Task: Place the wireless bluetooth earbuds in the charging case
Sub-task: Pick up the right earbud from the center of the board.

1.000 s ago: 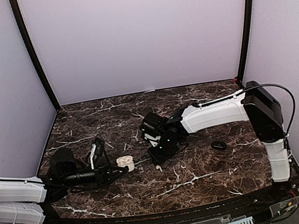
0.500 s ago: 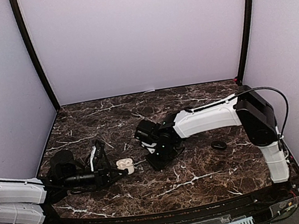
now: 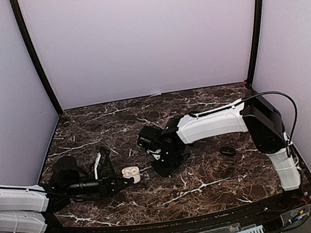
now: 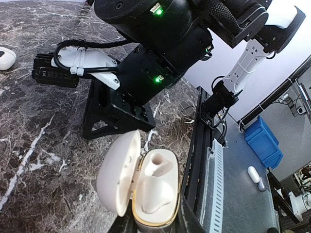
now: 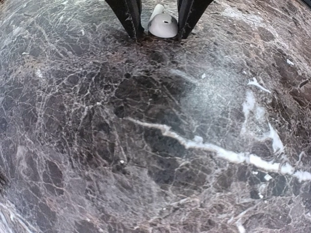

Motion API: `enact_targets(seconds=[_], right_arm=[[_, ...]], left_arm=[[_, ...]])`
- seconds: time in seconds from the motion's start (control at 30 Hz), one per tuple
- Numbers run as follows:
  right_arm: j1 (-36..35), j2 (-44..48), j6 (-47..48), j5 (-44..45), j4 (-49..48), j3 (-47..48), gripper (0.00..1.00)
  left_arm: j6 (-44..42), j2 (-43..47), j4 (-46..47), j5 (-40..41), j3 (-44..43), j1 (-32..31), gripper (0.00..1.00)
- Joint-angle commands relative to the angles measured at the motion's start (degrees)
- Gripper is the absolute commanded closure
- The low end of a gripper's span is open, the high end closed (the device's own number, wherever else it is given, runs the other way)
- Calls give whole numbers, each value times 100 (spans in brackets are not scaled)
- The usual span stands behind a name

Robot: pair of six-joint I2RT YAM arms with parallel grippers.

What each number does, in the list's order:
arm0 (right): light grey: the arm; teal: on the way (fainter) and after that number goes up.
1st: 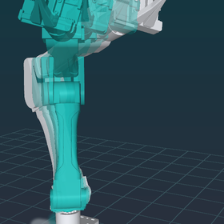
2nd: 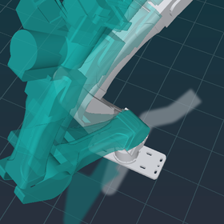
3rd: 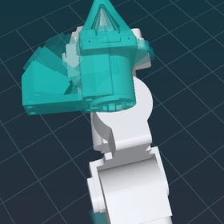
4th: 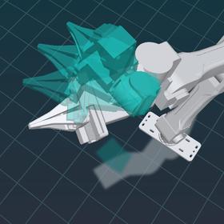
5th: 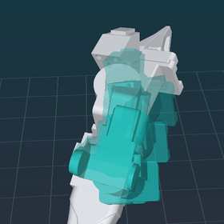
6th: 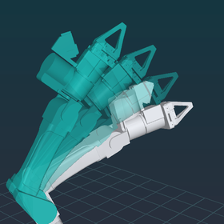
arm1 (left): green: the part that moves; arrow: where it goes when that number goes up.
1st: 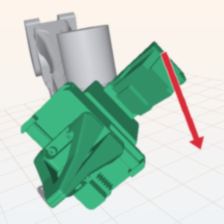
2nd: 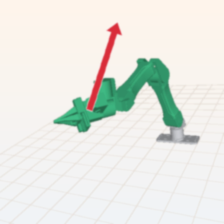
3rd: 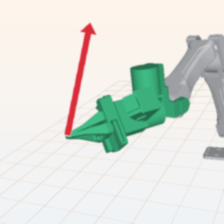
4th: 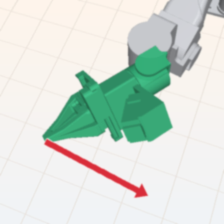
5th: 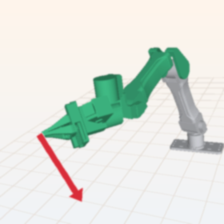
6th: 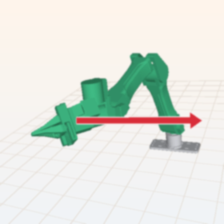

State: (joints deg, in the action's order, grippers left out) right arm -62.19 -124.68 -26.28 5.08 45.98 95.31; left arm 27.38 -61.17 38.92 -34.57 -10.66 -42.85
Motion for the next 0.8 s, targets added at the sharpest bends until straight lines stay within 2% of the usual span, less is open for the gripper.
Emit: enact_targets(seconds=[0.0, 0.3, 0.47, 0.77], right_arm=[[-65, -217, 0, 133, 164, 281, 74], [-65, -315, -12, 114, 217, 419, 83], [-65, 72, -63, 214, -62, 267, 85], [-62, 1080, 32, 299, -961, -547, 88]], left_arm=[[-177, -42, 99, -149, -59, 49, 83], [-294, -199, 86, -231, -189, 57, 83], [-442, -422, 158, -296, -285, 66, 83], [-377, -764, 570, -327, -306, 66, 83]])
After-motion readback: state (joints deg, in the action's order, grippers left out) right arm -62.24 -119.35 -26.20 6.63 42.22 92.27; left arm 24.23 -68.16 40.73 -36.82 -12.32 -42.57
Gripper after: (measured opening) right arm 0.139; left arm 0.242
